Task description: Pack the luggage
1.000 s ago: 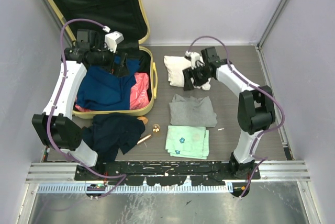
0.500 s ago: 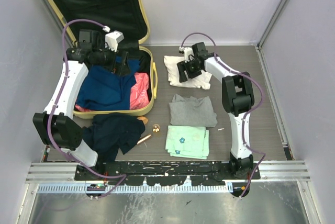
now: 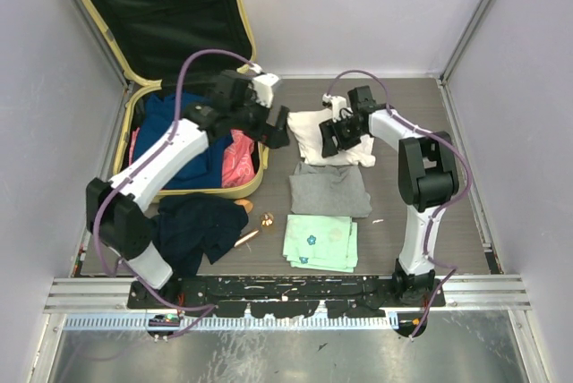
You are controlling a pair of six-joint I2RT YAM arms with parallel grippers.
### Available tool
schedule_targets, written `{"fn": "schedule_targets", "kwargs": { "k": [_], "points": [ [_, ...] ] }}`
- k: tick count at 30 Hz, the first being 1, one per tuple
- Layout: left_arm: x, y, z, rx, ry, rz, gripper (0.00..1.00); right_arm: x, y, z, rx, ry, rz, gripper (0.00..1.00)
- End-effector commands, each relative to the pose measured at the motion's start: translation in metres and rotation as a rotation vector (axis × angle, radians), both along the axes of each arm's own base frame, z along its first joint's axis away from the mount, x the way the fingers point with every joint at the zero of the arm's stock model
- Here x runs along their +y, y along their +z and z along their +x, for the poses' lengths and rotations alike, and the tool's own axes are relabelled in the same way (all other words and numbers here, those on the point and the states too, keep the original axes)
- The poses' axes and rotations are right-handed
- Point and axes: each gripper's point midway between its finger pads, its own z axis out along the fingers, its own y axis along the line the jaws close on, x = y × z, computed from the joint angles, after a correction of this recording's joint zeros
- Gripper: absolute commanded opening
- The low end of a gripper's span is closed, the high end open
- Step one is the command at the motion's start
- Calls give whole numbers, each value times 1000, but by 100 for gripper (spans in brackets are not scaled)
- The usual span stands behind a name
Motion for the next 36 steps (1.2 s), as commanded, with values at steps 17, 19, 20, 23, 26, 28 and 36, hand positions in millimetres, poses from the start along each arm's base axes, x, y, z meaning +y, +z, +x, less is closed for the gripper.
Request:
{"fn": "schedule_targets", "kwargs": {
  "k": [17, 19, 20, 23, 26, 28, 36],
  "points": [
    [-134, -92, 80, 87, 481, -94, 98, -131, 46, 25, 52, -541, 77, 95],
    [-133, -103, 83, 87, 491, -87, 98, -131, 37, 29, 65, -547, 83, 96],
    [-133, -109, 84, 90, 492, -84, 98, -130, 33, 32, 68, -552, 90, 96],
    [-134, -125, 88, 101, 498, -74, 98, -125, 18, 37, 102, -553, 116, 96],
    [-134, -140, 94, 109, 512, -72, 98, -121, 5, 40, 138, -550, 139, 96],
    [-134, -150, 98, 117, 520, -65, 98, -118, -2, 43, 156, -546, 155, 96],
    [-146, -190, 103, 163, 492, -43, 99, -97, -22, 45, 234, -527, 257, 87]
  ]
}}
